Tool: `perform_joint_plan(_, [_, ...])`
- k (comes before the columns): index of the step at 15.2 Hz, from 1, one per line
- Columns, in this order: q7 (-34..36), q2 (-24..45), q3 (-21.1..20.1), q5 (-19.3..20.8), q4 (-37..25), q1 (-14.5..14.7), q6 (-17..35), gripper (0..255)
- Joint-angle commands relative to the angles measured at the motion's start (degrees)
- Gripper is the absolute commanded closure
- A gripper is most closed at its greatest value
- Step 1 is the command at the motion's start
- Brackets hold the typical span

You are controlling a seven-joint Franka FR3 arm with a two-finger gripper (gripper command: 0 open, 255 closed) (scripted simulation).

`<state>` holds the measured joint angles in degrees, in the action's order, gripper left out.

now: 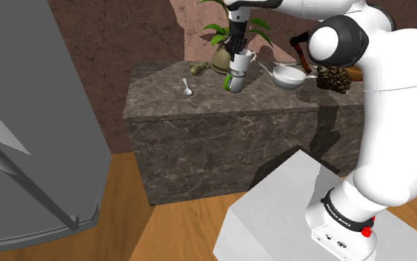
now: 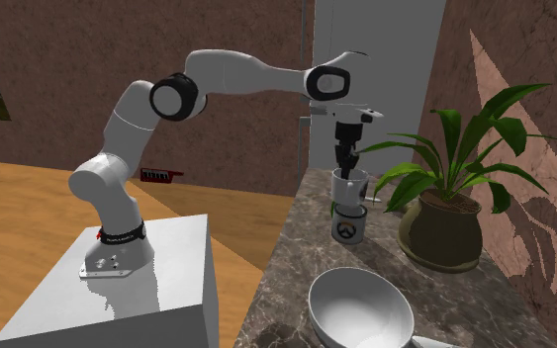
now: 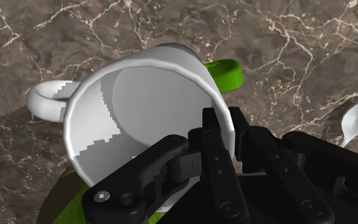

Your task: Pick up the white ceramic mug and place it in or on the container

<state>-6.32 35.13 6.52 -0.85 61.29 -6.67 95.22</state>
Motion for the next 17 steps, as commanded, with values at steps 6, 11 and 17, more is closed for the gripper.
perform_joint_plan(6, [0.1, -0.6, 0.0, 0.0, 5.1, 0.2, 4.6, 255])
perform_joint_plan(11, [0.1, -0.6, 0.0, 0.0, 5.1, 0.2, 4.6, 255])
perform_joint_plan(17, [0.1, -0.6, 0.0, 0.0, 5.1, 0.2, 4.5, 0])
